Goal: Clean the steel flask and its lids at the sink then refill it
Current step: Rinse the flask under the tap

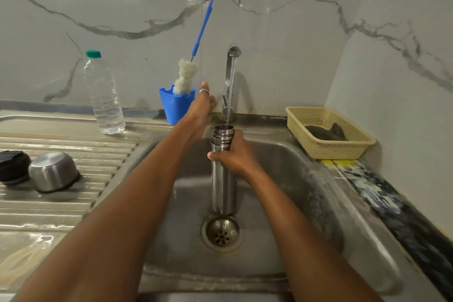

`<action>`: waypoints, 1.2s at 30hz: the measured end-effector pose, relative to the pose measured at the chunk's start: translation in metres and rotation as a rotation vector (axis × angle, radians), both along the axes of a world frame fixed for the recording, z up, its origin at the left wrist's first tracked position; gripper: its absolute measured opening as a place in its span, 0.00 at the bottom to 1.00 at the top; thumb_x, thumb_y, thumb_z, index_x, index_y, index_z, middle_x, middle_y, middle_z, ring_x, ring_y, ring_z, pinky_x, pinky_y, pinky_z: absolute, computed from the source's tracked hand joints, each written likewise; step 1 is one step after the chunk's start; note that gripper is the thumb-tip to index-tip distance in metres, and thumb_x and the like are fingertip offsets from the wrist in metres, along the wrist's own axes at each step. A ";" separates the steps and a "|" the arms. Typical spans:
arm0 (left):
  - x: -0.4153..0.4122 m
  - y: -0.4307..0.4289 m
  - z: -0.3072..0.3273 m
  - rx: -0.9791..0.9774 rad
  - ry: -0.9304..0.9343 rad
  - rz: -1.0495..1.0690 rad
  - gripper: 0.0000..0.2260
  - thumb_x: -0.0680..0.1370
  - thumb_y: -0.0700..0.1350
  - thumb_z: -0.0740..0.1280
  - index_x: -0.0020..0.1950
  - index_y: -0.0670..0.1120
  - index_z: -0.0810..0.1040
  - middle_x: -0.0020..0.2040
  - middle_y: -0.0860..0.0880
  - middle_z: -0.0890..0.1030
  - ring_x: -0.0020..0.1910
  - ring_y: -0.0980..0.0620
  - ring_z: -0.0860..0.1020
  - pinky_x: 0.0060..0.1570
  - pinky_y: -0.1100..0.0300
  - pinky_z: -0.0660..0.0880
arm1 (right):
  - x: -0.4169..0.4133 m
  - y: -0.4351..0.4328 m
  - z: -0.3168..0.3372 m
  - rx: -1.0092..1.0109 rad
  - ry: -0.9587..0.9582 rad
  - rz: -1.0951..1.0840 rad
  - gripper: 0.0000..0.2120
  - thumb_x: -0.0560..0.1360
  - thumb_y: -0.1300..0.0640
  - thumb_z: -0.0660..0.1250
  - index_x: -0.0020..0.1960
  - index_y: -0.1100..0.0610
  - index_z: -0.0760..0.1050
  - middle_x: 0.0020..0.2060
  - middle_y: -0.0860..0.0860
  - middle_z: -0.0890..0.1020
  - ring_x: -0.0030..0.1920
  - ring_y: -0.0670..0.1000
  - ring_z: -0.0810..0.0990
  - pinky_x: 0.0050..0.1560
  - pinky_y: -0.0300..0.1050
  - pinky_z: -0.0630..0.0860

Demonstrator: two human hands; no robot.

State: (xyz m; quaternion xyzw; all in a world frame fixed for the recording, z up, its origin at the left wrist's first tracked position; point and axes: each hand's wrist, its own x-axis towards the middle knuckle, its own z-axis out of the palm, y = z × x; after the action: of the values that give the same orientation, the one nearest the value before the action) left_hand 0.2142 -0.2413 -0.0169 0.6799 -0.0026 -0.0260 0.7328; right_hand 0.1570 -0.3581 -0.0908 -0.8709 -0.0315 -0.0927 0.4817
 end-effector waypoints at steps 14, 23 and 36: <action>0.013 -0.018 0.021 0.349 -0.034 -0.178 0.39 0.81 0.69 0.36 0.68 0.48 0.77 0.68 0.47 0.77 0.70 0.52 0.72 0.79 0.46 0.49 | 0.007 0.003 0.002 0.047 0.091 -0.026 0.23 0.66 0.50 0.79 0.54 0.46 0.70 0.50 0.46 0.82 0.50 0.49 0.81 0.55 0.49 0.79; -0.021 0.034 0.003 0.426 0.015 -0.152 0.31 0.82 0.69 0.48 0.70 0.51 0.77 0.68 0.54 0.78 0.70 0.49 0.72 0.75 0.38 0.60 | -0.014 0.002 0.026 0.614 0.479 -0.037 0.25 0.75 0.48 0.74 0.65 0.56 0.68 0.57 0.58 0.79 0.54 0.59 0.82 0.49 0.59 0.82; -0.084 0.067 -0.021 -0.308 0.122 -0.059 0.32 0.83 0.68 0.49 0.62 0.46 0.81 0.57 0.45 0.84 0.41 0.51 0.84 0.46 0.56 0.80 | -0.021 -0.002 0.026 1.182 0.699 -0.063 0.19 0.79 0.53 0.69 0.64 0.63 0.72 0.60 0.65 0.77 0.57 0.64 0.80 0.45 0.63 0.83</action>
State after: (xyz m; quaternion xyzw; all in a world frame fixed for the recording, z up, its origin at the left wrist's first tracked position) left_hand 0.1299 -0.1740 -0.0376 0.5562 0.0180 -0.0881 0.8262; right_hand 0.1362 -0.3597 -0.0650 -0.4411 0.2070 0.1779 0.8550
